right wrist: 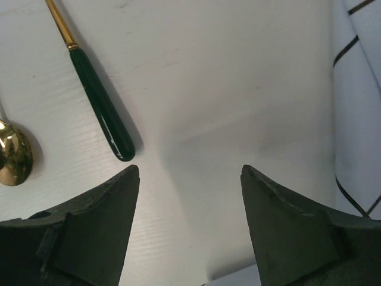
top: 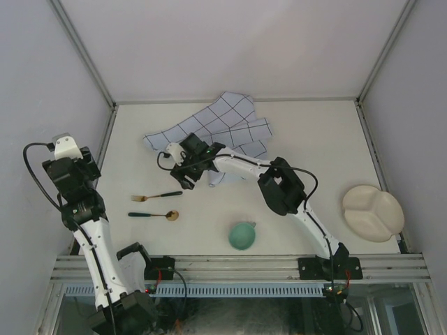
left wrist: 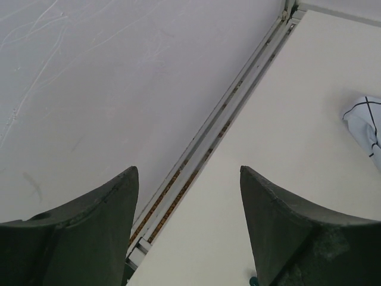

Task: Set the dinner table for one person
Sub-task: Adjust the fork at the center of the board.

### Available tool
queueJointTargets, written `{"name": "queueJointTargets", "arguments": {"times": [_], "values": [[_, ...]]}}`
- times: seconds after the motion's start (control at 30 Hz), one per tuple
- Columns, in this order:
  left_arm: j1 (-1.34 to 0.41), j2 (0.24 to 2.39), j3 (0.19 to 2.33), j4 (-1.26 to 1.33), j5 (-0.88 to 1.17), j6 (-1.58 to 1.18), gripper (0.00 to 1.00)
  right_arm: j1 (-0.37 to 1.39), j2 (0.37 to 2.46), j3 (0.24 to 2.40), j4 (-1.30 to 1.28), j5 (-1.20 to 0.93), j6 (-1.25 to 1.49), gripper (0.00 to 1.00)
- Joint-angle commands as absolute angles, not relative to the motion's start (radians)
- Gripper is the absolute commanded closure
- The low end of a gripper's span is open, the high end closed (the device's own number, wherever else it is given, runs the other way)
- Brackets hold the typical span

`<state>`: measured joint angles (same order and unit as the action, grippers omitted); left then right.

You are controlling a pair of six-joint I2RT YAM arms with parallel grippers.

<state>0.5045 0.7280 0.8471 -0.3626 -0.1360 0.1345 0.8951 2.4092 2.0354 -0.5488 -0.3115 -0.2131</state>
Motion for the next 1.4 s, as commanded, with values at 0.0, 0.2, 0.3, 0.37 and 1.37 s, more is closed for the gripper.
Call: {"name": "queueJointTargets", "arguments": {"times": [0.0,0.2,0.3,0.37,1.37], "values": [[0.516,0.73,0.874,-0.361,-0.164,0.094,0.28,0.926,2.406,2.091,-0.506,-0.279,-0.197,0.31],[0.518,0.736,0.9,-0.391,-0.151,0.081,0.28,0.936,2.44,2.137,-0.51,-0.286,-0.185,0.31],[0.518,0.738,0.899,-0.391,-0.146,0.077,0.28,0.938,2.456,2.16,-0.515,-0.326,-0.177,0.31],[0.518,0.737,0.9,-0.393,-0.142,0.075,0.28,0.946,2.472,2.181,-0.532,-0.339,-0.173,0.32],[0.518,0.732,0.893,-0.384,-0.128,0.063,0.28,1.026,2.527,2.158,-0.558,-0.375,-0.18,0.87]]}}
